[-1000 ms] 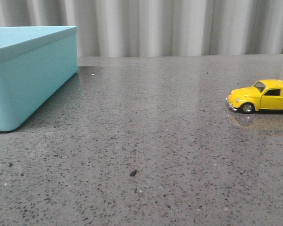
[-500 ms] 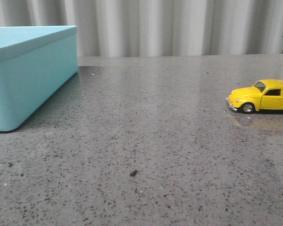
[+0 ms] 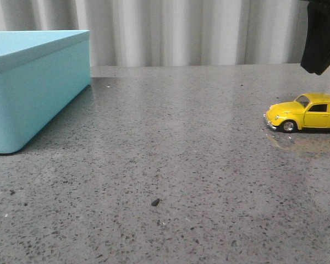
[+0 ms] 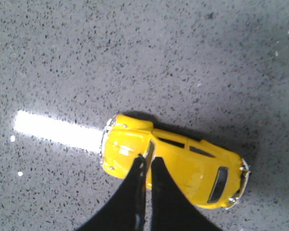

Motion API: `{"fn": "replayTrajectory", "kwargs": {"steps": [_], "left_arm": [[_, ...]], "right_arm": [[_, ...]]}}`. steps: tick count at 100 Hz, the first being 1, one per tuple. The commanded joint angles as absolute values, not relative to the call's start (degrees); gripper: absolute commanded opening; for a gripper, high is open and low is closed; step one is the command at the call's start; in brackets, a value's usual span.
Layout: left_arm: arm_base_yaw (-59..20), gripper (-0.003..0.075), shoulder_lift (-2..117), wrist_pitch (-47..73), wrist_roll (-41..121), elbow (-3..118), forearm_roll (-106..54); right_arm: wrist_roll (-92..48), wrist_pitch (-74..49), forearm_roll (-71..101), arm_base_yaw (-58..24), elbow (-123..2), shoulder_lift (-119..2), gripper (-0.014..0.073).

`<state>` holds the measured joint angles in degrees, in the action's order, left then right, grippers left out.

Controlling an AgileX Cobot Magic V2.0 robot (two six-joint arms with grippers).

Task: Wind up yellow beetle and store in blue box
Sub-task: 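Lower the right gripper over the yellow toy car, then push the yellow car with the right gripper toward the blue box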

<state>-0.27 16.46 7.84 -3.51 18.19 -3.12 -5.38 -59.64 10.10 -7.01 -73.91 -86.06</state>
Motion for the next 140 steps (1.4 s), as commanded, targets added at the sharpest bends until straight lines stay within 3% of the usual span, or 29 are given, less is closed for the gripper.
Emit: {"fn": "replayTrajectory", "kwargs": {"steps": [1, 140], "left_arm": [[-0.6, -0.0021, 17.5, 3.1, -3.9, 20.3, -3.5], [-0.6, -0.0021, 17.5, 1.3, -3.9, 20.3, -3.5]], "right_arm": [[-5.4, -59.1, 10.1, -7.2, -75.7, -84.6, -0.0059], [0.5, -64.0, -0.6, -6.4, -75.6, -89.1, -0.006]]}}
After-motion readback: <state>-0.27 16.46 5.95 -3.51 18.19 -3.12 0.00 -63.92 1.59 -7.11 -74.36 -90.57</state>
